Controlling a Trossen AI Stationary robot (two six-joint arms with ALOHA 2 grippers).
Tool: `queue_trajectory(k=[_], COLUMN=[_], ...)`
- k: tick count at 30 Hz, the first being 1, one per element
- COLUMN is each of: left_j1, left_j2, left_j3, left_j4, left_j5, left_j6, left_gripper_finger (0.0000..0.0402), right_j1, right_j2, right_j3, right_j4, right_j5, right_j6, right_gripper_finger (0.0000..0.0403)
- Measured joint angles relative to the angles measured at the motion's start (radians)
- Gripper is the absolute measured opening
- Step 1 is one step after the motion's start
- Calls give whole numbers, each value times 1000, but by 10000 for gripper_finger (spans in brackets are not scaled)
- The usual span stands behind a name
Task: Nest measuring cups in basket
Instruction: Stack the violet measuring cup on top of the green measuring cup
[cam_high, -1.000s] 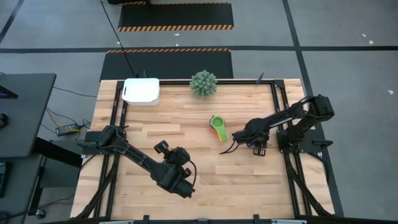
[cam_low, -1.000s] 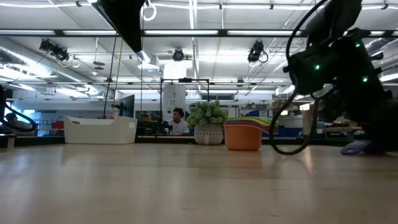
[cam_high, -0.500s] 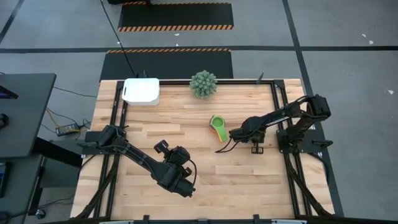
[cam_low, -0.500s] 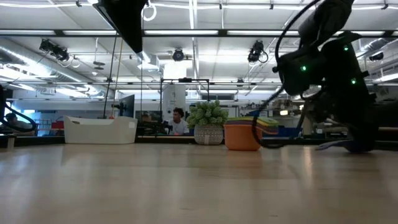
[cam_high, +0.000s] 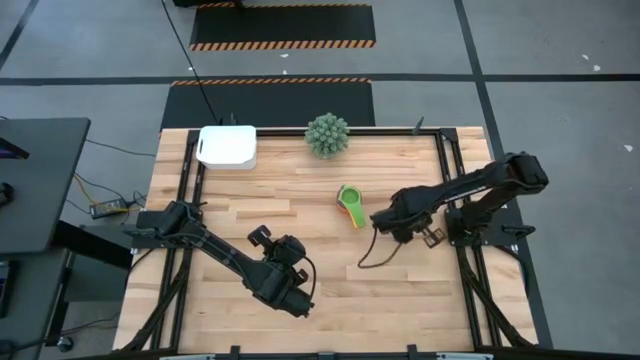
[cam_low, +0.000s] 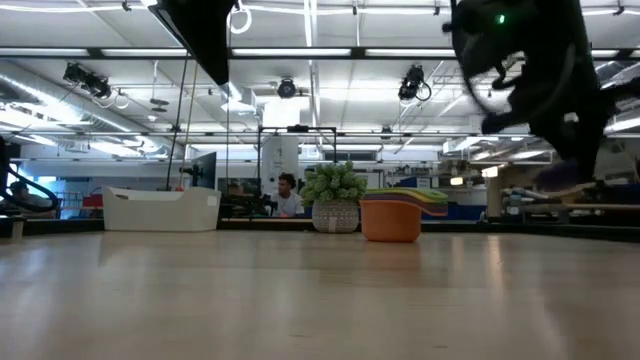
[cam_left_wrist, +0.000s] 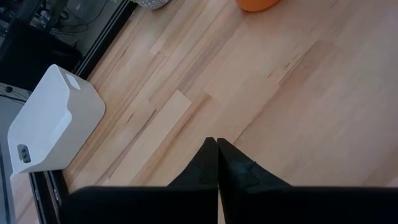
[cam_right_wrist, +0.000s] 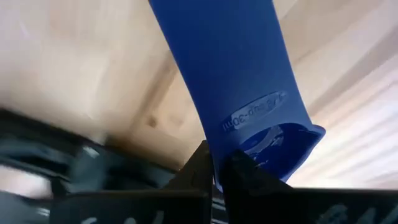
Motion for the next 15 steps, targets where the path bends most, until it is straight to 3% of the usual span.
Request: queue_trajectory(k=[3, 7, 15], left_j1=[0, 0, 0], left_j2=[0, 0, 0], left_j3=[0, 0, 0], left_j4=[0, 0, 0], left_j5=[0, 0, 0], left_j6=[-3, -27, -34], left_gripper_finger=[0, 0, 0], right_j1=[23, 29, -17], right_j2=[-17, -17, -15], right_j3=[56, 148, 272], right_j4=[-7, 13, 220], right_j5=[64, 74, 91], right_j6=[-131, -360, -688], right_gripper_finger=[15, 15, 15])
